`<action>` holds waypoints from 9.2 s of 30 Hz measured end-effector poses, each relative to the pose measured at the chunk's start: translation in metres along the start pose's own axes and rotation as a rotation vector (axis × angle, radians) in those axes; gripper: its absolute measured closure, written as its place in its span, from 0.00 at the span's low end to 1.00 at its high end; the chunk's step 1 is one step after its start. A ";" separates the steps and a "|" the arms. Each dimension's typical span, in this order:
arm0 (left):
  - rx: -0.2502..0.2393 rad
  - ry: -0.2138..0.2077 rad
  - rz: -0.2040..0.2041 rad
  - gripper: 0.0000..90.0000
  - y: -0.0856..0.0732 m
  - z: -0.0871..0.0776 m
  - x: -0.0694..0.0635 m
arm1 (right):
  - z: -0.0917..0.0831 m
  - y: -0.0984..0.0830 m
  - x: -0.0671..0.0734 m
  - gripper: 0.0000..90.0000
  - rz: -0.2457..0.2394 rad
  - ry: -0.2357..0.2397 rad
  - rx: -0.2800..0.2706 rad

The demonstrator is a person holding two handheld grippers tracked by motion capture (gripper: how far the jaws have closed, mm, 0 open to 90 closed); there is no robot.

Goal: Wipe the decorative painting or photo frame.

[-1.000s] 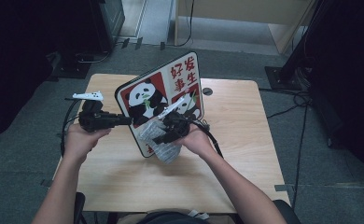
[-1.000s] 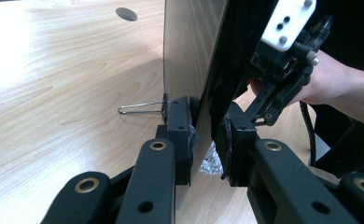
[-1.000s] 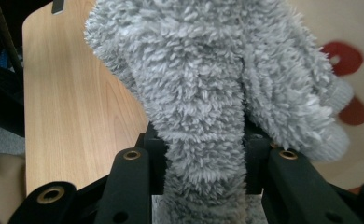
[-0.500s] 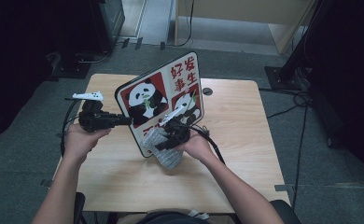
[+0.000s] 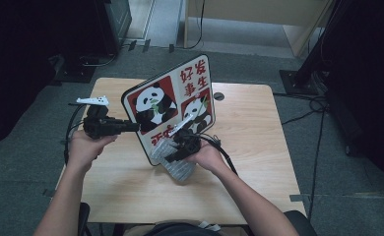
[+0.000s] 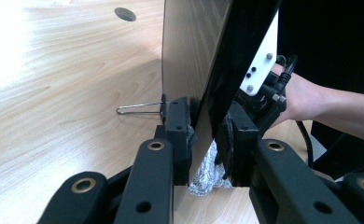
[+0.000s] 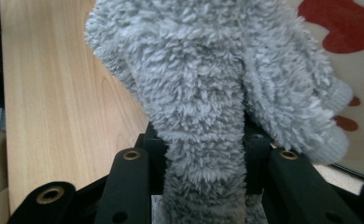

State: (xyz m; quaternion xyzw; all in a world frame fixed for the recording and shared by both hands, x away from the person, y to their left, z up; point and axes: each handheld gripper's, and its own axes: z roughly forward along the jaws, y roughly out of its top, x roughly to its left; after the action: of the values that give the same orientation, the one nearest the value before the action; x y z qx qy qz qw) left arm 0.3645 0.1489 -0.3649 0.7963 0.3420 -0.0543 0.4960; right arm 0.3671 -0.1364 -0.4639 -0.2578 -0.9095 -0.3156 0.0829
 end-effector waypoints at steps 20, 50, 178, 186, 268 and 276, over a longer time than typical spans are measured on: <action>-0.022 -0.012 0.005 0.81 -0.001 -0.020 0.002 | -0.047 0.029 0.019 0.72 -0.005 0.002 -0.073; -0.040 -0.002 0.033 0.94 0.007 -0.016 0.018 | -0.127 0.131 0.068 0.72 -0.120 -0.075 -0.173; -0.040 -0.016 0.035 0.94 0.007 -0.014 0.018 | -0.008 0.030 0.029 0.72 -0.074 0.006 -0.077; -0.040 -0.018 0.035 0.93 0.007 -0.014 0.018 | 0.002 0.019 0.026 0.72 -0.055 0.014 -0.051; -0.047 -0.011 0.014 0.72 0.006 -0.024 0.024 | -0.111 0.147 0.098 0.73 -0.248 0.053 -0.140; -0.038 0.002 0.011 0.71 0.004 -0.029 0.025 | -0.108 0.159 0.104 0.73 -0.265 0.067 -0.137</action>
State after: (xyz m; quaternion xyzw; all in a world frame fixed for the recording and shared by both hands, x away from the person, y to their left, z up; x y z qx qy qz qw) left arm 0.3784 0.1838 -0.3583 0.7885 0.3392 -0.0442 0.5111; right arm 0.3597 -0.0535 -0.2612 -0.1299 -0.9086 -0.3935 0.0530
